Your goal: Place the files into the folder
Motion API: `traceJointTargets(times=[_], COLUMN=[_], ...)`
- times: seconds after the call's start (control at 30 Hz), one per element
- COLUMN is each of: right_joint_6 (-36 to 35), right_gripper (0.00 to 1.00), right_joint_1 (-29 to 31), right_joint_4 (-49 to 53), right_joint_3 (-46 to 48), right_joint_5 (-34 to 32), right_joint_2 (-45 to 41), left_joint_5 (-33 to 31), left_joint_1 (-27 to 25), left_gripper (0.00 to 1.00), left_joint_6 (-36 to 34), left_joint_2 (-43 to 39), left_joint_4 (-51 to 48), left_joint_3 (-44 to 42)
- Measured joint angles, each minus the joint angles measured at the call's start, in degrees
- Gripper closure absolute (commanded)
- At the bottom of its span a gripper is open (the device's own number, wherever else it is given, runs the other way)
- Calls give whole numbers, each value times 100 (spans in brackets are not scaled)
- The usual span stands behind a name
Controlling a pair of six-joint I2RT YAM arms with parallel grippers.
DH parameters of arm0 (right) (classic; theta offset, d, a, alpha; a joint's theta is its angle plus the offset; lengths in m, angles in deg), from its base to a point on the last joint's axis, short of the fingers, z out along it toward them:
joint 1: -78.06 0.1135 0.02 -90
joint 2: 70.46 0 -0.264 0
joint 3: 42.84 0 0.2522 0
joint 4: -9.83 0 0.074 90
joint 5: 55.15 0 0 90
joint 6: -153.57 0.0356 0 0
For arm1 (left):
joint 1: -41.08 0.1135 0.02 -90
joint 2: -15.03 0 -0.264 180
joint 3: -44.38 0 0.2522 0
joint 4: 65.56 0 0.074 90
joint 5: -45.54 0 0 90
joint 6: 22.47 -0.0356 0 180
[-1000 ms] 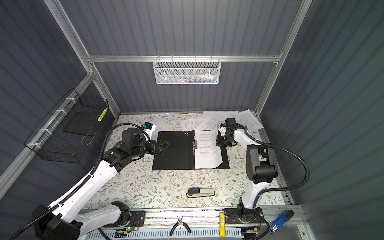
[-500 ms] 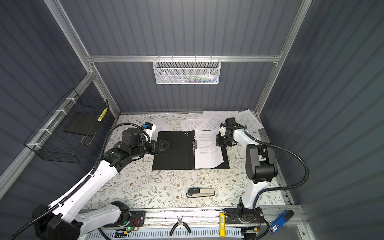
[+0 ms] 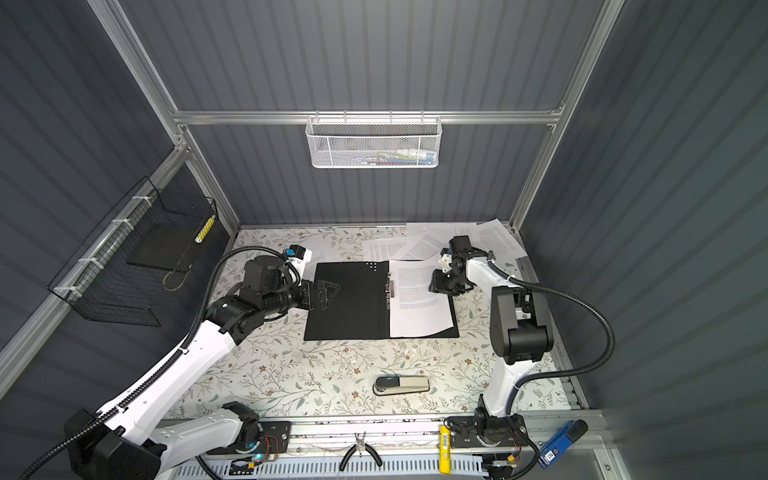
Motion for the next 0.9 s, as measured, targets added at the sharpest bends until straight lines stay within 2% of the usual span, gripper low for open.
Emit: traceJointTargets(times=[0.27, 0.47, 0.6, 0.7, 0.77, 0.9], right_joint_6=[105, 380, 778, 1058, 1167, 1287], right_gripper=[1, 1, 1, 1, 2, 12], right_joint_1=[2, -48, -348, -426, -175, 782], right_joint_4=[-31, -337, -868, -1158, -1342, -1602], right_joint_3=[7, 400, 885, 992, 1010, 1010], right_joint_5=[-472, -1147, -658, -212, -81, 109], right_joint_2=[-92, -907, -1565, -1685, -1687, -1685], left_joint_5=[-2, -9, -85, -234, -330, -586], left_joint_1=[0, 0, 0, 33, 66, 177], left_gripper=[0, 0, 0, 0, 0, 0], left_joint_6=[-4, -22, -52, -35, 9, 247], left_joint_2=[11, 136, 223, 369, 531, 944], left_joint_4=[0, -4, -31, -127, -181, -243], left_joint_3=[2, 2, 7, 98, 190, 254])
